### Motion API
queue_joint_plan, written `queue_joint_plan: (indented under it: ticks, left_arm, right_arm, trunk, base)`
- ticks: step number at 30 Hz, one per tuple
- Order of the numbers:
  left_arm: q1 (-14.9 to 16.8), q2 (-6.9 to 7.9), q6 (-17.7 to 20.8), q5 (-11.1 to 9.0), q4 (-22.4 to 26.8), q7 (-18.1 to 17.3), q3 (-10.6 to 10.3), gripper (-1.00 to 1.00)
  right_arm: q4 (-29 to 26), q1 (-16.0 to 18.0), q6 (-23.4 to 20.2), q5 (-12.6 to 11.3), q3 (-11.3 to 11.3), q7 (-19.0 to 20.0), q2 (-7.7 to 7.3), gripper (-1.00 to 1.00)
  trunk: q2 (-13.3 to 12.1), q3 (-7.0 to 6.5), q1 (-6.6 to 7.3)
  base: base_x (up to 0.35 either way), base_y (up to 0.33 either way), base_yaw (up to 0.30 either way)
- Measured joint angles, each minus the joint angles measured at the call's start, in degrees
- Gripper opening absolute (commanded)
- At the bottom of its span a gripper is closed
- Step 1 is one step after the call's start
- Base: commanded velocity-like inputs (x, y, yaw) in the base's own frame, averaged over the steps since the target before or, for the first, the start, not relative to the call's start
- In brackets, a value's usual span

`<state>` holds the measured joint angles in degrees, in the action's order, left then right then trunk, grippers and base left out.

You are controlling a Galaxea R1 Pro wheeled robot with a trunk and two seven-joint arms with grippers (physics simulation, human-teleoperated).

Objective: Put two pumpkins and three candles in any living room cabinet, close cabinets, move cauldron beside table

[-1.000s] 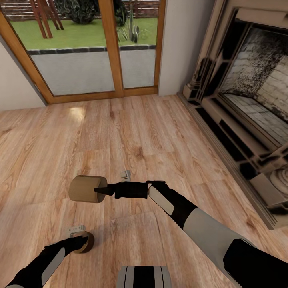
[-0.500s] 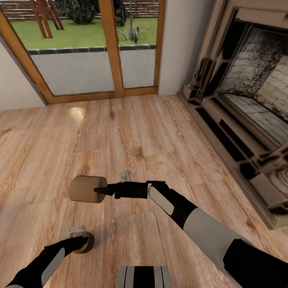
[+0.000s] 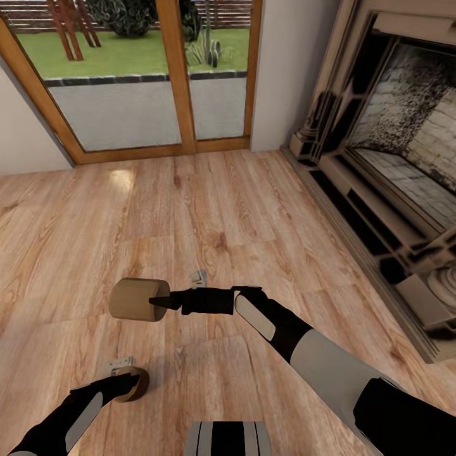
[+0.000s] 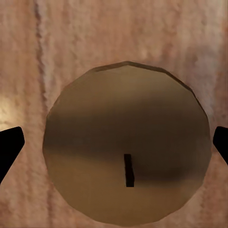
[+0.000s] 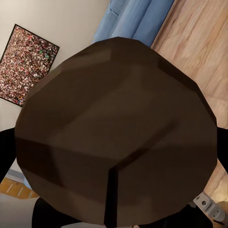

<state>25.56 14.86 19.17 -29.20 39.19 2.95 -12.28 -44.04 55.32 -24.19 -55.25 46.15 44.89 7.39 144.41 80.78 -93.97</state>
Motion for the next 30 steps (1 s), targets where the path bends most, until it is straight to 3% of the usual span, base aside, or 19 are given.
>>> queue_joint_plan:
  ticks: [6, 9, 30]
  left_arm:
    - [0.0, 0.0, 0.0, 0.03, 0.01, -0.01, -0.01, 1.0]
    - [-0.01, 0.0, 0.06, 0.07, -0.15, -0.01, -0.01, 1.0]
    - [0.0, -0.07, 0.09, -0.28, -0.33, -0.16, -0.17, 1.0]
  right_arm:
    - [0.02, 0.0, 0.0, 0.0, 0.0, -0.01, 0.0, -1.0]
    - [0.01, 0.0, -0.04, -0.08, -0.01, 0.0, 0.0, -1.0]
    - [0.06, 0.0, 0.0, 0.0, 0.26, -0.01, 0.09, -1.0]
  trunk:
    - [0.0, 0.0, 0.0]
    - [-0.04, -0.66, 0.08]
    - [-0.04, -0.66, 0.08]
  base:
    - [0.0, 0.0, 0.0]
    - [0.0, 0.0, 0.0]
    - [0.0, 0.0, 0.0]
